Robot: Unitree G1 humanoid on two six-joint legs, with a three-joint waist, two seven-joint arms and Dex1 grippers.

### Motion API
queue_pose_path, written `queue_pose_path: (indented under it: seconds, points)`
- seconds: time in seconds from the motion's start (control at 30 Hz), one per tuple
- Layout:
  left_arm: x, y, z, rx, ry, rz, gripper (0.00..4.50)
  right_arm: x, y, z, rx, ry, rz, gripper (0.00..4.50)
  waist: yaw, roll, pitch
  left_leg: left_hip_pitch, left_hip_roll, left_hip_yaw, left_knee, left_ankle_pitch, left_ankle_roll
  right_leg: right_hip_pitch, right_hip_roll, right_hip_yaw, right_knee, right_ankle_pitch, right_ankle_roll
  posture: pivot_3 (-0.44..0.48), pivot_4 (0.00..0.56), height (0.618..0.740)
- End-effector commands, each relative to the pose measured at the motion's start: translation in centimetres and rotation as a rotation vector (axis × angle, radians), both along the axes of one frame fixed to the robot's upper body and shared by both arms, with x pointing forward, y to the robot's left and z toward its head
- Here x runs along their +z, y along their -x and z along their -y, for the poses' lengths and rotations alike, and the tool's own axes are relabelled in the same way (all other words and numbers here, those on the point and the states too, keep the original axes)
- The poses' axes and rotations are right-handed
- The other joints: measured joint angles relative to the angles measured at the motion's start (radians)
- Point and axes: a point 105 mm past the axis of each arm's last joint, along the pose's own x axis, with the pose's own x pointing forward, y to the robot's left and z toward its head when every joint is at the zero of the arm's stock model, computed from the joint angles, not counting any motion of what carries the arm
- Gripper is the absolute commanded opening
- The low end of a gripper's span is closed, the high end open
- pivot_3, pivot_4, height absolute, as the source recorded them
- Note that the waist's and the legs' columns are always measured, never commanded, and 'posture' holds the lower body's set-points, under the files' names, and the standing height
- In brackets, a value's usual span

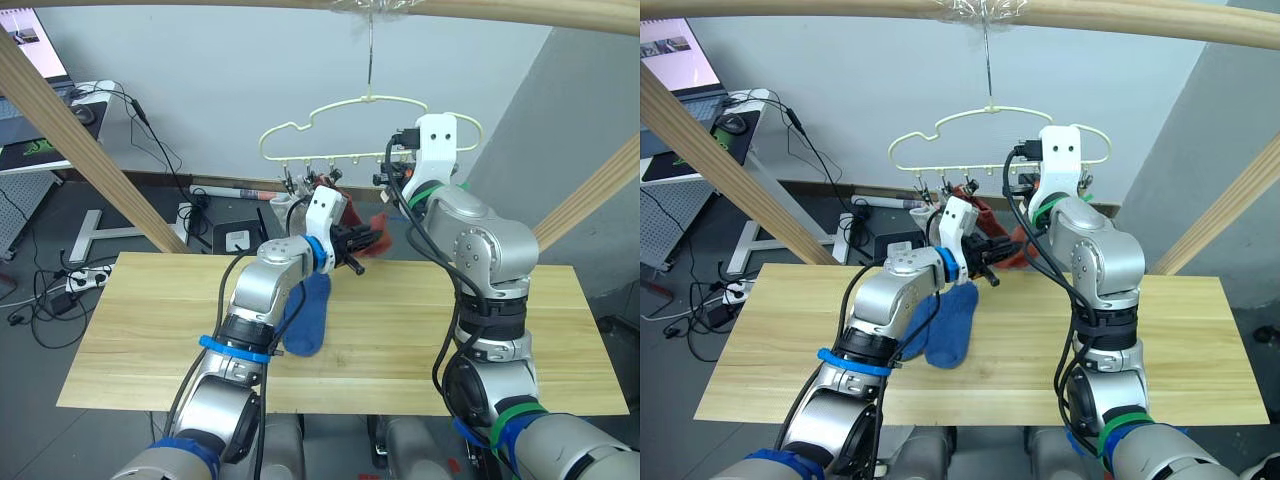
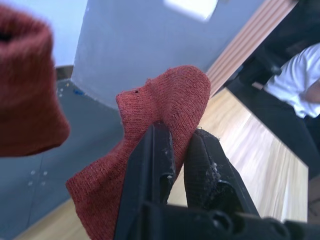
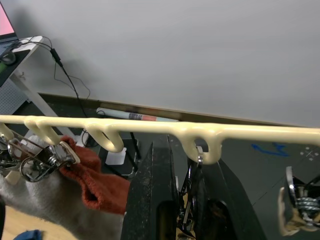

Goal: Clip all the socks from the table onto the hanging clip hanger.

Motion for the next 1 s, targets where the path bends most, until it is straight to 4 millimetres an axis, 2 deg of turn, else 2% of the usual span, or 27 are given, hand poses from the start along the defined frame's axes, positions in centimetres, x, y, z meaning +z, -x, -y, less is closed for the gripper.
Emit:
queue_pose_path:
  seconds: [0.03, 0.2, 0.9, 0.97, 1.0]
  points:
    - [2.7, 0.4, 1.2, -0.034, 0.047, 0.068, 0.70, 2.2, 0.6, -0.1, 0.003, -0.022, 0.071, 0.02, 0.000, 0.000, 0.000, 0.000, 0.000, 0.000, 0.000, 0.000, 0.000, 0.000, 0.000, 0.000, 0.000, 0.000, 0.000, 0.070, 0.242, 0.740]
    - [3.0, 0.3, 1.7, -0.044, 0.046, 0.072, 0.70, 2.3, 0.6, -0.2, 0.002, -0.030, 0.068, 0.02, 0.000, 0.000, 0.000, 0.000, 0.000, 0.000, 0.000, 0.000, 0.000, 0.000, 0.000, 0.000, 0.000, 0.000, 0.000, 0.063, 0.241, 0.740]
    - [4.4, -0.7, 1.3, 0.012, 0.094, 0.092, 0.70, 2.3, 0.6, -0.2, 0.006, -0.021, 0.067, 0.02, 0.000, 0.000, 0.000, 0.000, 0.000, 0.000, 0.000, 0.000, 0.000, 0.000, 0.000, 0.000, 0.000, 0.000, 0.000, 0.062, 0.240, 0.740]
    - [4.4, -0.6, 1.3, 0.009, 0.094, 0.092, 0.68, 2.3, 0.7, -0.2, 0.007, -0.022, 0.065, 0.76, 0.000, 0.000, 0.000, 0.000, 0.000, 0.000, 0.000, 0.000, 0.000, 0.000, 0.000, 0.000, 0.000, 0.000, 0.000, 0.067, 0.242, 0.740]
    - [4.4, -0.6, 1.3, 0.008, 0.094, 0.092, 0.68, 2.3, 0.7, -0.2, 0.008, -0.023, 0.063, 0.96, 0.000, 0.000, 0.000, 0.000, 0.000, 0.000, 0.000, 0.000, 0.000, 0.000, 0.000, 0.000, 0.000, 0.000, 0.000, 0.067, 0.242, 0.740]
